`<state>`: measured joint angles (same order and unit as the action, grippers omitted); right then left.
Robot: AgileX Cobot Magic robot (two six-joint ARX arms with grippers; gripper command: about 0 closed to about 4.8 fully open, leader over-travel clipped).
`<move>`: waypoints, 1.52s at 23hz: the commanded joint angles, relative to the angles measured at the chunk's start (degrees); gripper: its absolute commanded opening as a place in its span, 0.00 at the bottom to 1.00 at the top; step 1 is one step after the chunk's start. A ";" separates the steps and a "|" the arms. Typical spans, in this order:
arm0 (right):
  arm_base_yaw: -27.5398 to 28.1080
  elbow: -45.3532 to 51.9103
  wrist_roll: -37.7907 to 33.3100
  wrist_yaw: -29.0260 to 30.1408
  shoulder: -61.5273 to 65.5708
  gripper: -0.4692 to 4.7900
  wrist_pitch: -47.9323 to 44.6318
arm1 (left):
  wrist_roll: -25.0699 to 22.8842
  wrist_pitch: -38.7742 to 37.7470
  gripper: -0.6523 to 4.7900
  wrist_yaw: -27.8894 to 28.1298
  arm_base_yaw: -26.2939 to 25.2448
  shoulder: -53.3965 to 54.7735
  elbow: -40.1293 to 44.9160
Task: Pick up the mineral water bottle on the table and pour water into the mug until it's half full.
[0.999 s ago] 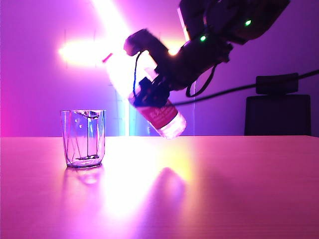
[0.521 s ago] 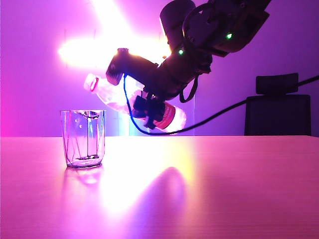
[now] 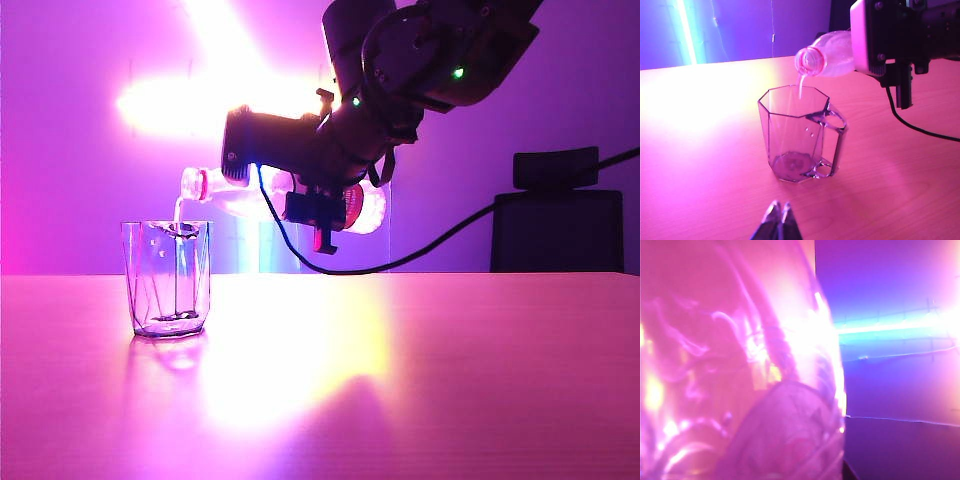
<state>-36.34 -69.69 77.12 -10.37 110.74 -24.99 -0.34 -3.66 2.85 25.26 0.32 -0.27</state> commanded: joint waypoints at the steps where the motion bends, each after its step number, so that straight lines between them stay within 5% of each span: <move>1: -0.15 -0.66 1.40 -0.72 -0.81 0.53 -3.58 | 0.15 0.70 0.12 -0.11 0.04 0.02 -0.24; 14: -0.28 -0.63 9.99 -5.18 -0.81 0.53 -3.85 | 0.15 0.68 0.12 -0.11 0.07 0.02 -0.24; 35: -0.66 -0.63 9.97 -5.38 -0.83 0.53 -4.04 | 0.15 0.70 0.12 -0.11 0.07 0.02 -0.24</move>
<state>-36.80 -69.69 87.07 -15.49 110.72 -26.22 -0.34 -3.68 2.85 25.26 0.32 -0.27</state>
